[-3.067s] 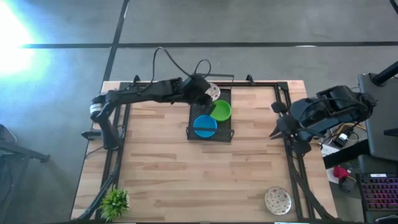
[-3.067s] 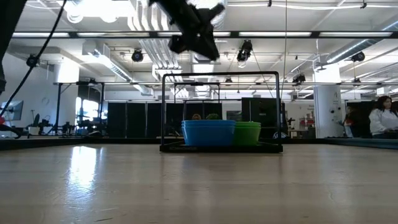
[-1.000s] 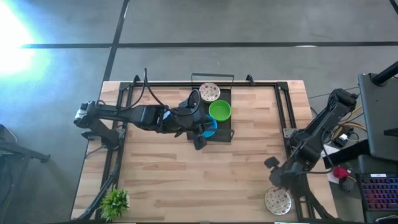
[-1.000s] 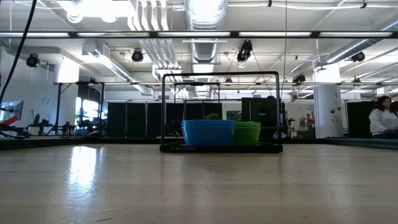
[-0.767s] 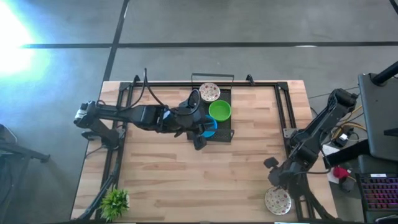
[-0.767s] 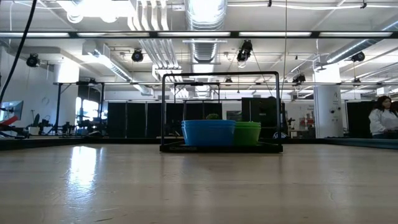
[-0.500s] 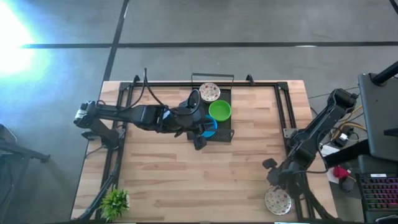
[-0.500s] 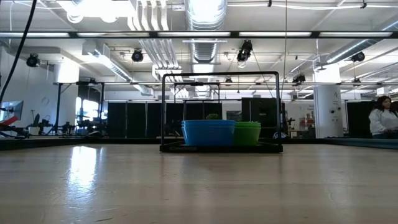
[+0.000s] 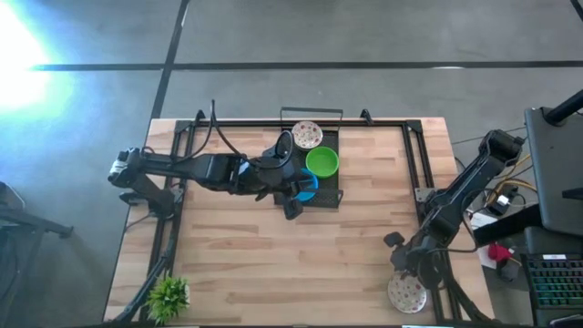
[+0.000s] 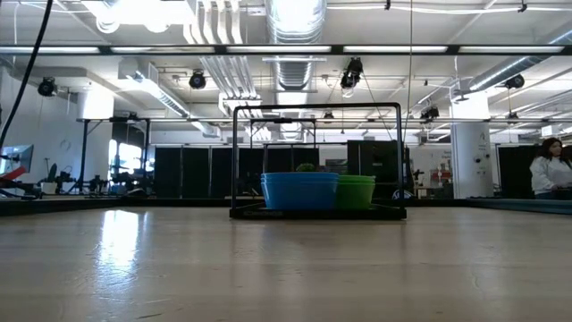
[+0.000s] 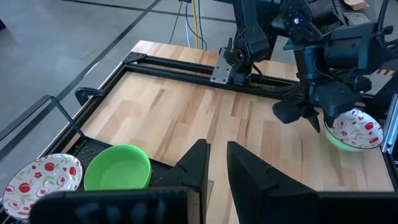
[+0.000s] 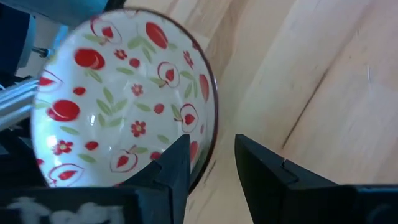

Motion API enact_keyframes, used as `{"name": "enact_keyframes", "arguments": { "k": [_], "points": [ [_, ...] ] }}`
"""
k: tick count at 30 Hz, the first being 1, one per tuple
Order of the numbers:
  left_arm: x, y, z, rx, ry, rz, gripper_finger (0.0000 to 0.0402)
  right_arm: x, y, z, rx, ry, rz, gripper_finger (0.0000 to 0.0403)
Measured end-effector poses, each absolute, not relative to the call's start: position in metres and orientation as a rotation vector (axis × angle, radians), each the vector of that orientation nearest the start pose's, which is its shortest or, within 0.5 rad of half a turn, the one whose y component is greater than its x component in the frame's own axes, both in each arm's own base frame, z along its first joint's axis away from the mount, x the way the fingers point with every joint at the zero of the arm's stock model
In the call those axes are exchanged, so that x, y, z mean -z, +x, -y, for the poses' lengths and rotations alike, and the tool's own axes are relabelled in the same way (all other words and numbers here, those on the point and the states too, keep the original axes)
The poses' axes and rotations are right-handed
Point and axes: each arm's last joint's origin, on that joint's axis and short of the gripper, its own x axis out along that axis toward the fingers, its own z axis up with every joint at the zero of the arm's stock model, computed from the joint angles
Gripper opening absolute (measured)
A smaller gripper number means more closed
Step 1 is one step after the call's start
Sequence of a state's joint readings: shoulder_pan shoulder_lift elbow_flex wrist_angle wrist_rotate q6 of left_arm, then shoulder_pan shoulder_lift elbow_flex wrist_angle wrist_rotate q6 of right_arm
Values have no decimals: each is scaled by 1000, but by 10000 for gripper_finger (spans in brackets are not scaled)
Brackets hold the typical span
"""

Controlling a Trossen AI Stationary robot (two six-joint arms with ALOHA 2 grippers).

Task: Pick & Place Mini bowls
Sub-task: Stack the white bowl on the white bowl on the shelf

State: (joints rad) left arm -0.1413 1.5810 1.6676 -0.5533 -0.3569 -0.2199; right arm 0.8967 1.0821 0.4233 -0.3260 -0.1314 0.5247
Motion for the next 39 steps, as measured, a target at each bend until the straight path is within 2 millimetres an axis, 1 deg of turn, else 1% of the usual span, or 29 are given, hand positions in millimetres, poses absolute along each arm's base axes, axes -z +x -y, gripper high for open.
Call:
{"name": "enact_keyframes", "arguments": {
  "k": [4, 9, 17, 23, 26, 29, 31, 36, 39],
  "points": [
    [-406, 344, 39, -260, -100, -428, 53, -151, 108, -142, -648, 63, -1166, 118],
    [-406, 344, 39, -261, -100, -428, 53, -149, 107, -140, -586, 147, -1204, 118],
    [-406, 344, 39, -264, -99, -430, 53, -145, 107, -140, -531, 254, -1217, 116],
    [-405, 344, 38, -266, -99, -430, 53, -136, 105, -137, -529, 275, -1210, 112],
    [-405, 344, 38, -266, -99, -430, 53, -135, 105, -137, -519, 303, -1210, 107],
    [-405, 344, 38, -266, -99, -429, 53, -135, 104, -137, -502, 326, -1218, 95],
    [-406, 344, 38, -266, -100, -427, 53, -135, 104, -137, -492, 341, -1223, 80],
    [-406, 344, 38, -266, -100, -426, 53, -135, 105, -137, -472, 381, -1229, 22],
    [-406, 344, 38, -266, -100, -426, 53, -136, 105, -138, -474, 383, -1225, 15]
  ]
}}
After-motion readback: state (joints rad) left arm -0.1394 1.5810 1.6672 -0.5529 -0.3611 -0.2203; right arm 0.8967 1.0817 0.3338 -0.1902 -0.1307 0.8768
